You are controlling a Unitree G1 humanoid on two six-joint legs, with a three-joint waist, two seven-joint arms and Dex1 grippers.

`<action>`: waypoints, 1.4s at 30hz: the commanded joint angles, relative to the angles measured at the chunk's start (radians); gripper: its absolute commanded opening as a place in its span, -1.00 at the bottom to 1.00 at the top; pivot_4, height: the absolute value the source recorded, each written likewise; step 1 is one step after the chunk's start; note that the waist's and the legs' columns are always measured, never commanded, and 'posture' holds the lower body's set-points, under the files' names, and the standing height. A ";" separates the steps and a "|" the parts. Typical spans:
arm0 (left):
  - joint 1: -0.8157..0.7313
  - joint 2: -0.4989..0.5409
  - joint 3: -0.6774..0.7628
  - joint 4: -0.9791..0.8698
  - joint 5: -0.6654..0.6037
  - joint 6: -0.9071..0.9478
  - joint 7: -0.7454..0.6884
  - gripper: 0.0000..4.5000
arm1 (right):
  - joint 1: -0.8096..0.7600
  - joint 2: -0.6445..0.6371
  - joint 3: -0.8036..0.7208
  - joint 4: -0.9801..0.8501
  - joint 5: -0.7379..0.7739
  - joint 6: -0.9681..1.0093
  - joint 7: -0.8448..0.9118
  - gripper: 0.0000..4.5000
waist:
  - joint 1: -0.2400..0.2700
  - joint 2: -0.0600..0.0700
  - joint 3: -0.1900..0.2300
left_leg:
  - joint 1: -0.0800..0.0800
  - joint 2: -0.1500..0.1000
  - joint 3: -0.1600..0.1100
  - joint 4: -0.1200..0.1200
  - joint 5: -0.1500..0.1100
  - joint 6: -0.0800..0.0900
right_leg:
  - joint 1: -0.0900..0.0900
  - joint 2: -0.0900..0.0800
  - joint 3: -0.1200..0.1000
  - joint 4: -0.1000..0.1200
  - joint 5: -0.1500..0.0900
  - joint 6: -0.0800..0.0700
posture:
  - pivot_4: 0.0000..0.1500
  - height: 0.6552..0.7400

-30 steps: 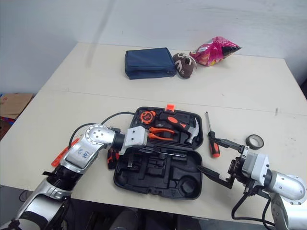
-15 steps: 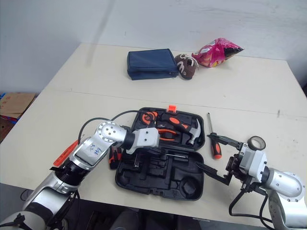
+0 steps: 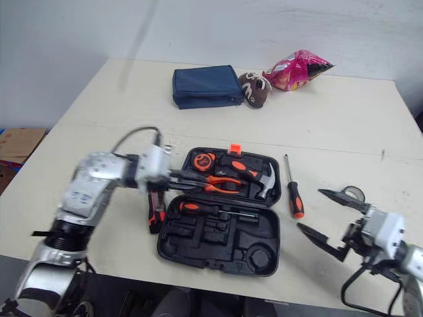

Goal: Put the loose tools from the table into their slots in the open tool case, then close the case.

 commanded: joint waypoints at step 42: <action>0.374 0.226 0.301 -0.118 -0.193 0.012 0.088 0.99 | 0.035 -0.068 -0.046 -0.512 0.268 0.958 -0.755 1.00 | -0.023 0.009 0.005 | -0.003 -0.001 0.002 -0.012 0.004 -0.002 | -0.009 -0.003 0.003 0.002 0.000 -0.001 | 1.00 1.00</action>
